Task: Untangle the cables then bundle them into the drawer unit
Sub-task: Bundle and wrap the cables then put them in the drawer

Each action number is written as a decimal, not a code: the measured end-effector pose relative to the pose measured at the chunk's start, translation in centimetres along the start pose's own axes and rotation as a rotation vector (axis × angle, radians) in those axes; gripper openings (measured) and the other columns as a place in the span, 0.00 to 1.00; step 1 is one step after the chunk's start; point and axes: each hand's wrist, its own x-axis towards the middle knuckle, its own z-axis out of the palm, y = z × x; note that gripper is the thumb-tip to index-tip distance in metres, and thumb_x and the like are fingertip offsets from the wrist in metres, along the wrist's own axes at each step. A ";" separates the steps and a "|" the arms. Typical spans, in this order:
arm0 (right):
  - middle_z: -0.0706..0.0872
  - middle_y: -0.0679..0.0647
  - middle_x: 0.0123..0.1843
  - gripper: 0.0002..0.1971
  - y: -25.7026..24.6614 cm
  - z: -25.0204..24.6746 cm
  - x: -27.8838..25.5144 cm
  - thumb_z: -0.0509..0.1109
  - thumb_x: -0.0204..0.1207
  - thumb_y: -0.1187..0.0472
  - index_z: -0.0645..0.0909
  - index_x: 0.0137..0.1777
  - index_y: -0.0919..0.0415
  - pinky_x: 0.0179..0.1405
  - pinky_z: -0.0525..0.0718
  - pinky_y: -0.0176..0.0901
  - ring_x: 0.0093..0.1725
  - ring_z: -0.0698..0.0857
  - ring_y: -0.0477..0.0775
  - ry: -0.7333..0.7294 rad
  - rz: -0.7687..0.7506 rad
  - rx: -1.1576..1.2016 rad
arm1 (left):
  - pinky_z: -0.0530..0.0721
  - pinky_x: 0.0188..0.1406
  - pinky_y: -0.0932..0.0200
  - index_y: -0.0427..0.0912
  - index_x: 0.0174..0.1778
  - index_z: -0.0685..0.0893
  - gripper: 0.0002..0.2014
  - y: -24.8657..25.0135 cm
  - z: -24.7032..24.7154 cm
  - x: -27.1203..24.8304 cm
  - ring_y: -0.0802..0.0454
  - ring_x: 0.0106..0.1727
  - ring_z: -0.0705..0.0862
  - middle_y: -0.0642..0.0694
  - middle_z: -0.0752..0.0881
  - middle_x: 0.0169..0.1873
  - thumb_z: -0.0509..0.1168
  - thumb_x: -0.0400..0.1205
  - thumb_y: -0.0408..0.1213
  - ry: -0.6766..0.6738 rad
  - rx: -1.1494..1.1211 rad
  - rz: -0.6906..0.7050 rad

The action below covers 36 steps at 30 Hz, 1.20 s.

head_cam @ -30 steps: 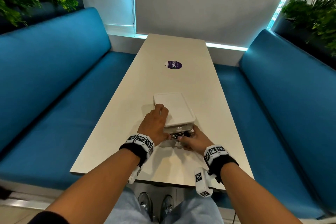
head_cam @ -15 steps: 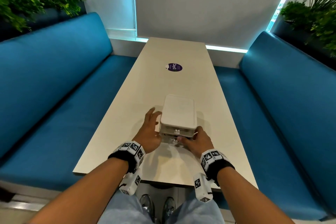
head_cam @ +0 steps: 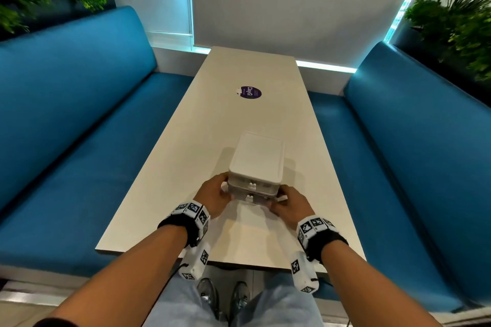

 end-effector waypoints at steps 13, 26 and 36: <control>0.90 0.50 0.56 0.17 -1.1 -0.1 0.0 0.76 0.72 0.56 0.84 0.61 0.51 0.55 0.88 0.52 0.50 0.89 0.54 -0.025 0.019 -0.061 | 0.83 0.42 0.55 0.51 0.54 0.80 0.13 -0.3 -1.1 -0.2 0.51 0.36 0.82 0.55 0.82 0.36 0.74 0.77 0.37 -0.028 0.122 -0.032; 0.87 0.51 0.61 0.19 -2.9 -0.6 -1.1 0.71 0.76 0.52 0.79 0.67 0.51 0.55 0.84 0.46 0.58 0.86 0.57 -0.069 0.035 -0.272 | 0.81 0.51 0.52 0.56 0.51 0.73 0.12 0.1 -1.7 -1.3 0.46 0.50 0.82 0.49 0.84 0.52 0.70 0.80 0.42 -0.053 0.300 -0.068; 0.86 0.50 0.62 0.26 -2.7 -1.2 -1.7 0.72 0.76 0.48 0.72 0.73 0.51 0.50 0.81 0.41 0.57 0.86 0.54 -0.126 0.034 -0.184 | 0.80 0.55 0.56 0.47 0.68 0.76 0.21 -0.8 -2.7 -2.6 0.49 0.55 0.82 0.50 0.81 0.60 0.71 0.80 0.45 -0.085 0.282 -0.109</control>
